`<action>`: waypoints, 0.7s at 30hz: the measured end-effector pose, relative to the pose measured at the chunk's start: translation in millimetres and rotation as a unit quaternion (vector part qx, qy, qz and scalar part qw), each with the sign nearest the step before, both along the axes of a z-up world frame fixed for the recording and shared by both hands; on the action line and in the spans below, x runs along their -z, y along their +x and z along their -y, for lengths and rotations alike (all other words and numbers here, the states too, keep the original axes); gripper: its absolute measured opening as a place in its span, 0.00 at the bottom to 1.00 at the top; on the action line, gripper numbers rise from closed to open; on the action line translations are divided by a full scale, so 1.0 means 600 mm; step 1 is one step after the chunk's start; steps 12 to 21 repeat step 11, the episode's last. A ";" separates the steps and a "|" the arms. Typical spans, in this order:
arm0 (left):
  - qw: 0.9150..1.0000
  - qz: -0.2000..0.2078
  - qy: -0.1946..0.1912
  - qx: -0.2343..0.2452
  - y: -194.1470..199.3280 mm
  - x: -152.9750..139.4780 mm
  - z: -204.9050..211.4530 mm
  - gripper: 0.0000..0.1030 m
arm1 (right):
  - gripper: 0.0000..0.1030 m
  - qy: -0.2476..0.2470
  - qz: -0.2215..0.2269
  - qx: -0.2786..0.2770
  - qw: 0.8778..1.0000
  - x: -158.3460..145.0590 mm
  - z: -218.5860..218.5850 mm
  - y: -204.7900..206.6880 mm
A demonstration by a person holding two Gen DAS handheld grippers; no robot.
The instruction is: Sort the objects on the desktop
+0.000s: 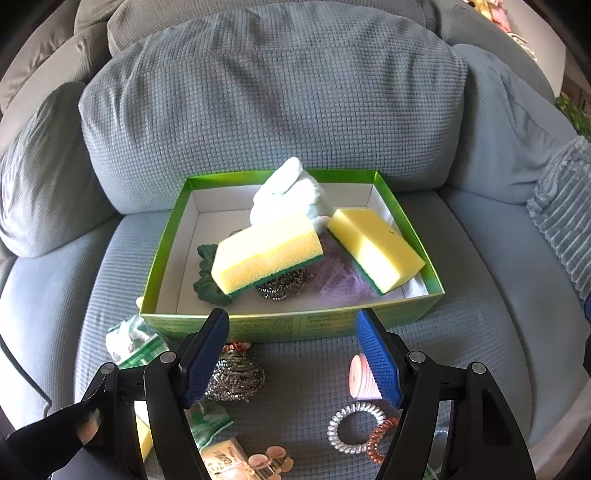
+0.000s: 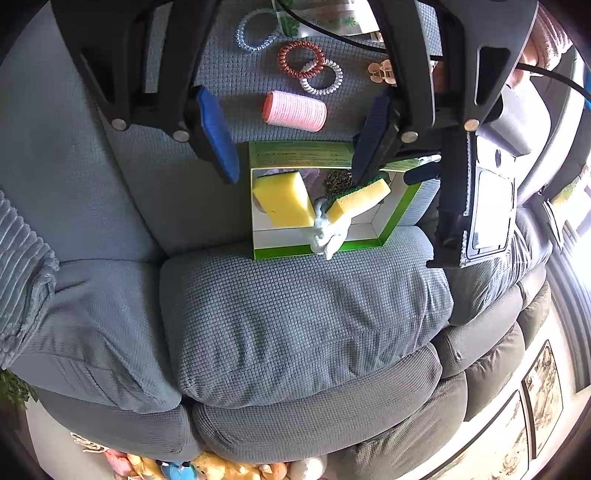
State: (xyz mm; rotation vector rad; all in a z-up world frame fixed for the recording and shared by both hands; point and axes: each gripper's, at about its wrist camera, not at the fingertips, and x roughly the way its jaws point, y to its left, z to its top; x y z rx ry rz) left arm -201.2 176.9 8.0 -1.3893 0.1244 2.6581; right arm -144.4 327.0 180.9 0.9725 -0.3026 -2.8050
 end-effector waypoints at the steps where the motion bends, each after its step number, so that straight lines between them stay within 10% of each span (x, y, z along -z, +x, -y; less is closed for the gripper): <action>1: 1.000 0.000 0.001 0.000 0.001 0.001 0.000 0.70 | 0.64 0.001 0.001 0.000 1.000 0.000 0.000 0.000; 21: 1.000 -0.009 -0.020 -0.009 0.000 0.005 0.000 0.70 | 0.66 0.000 0.001 0.004 1.000 0.003 -0.002 -0.001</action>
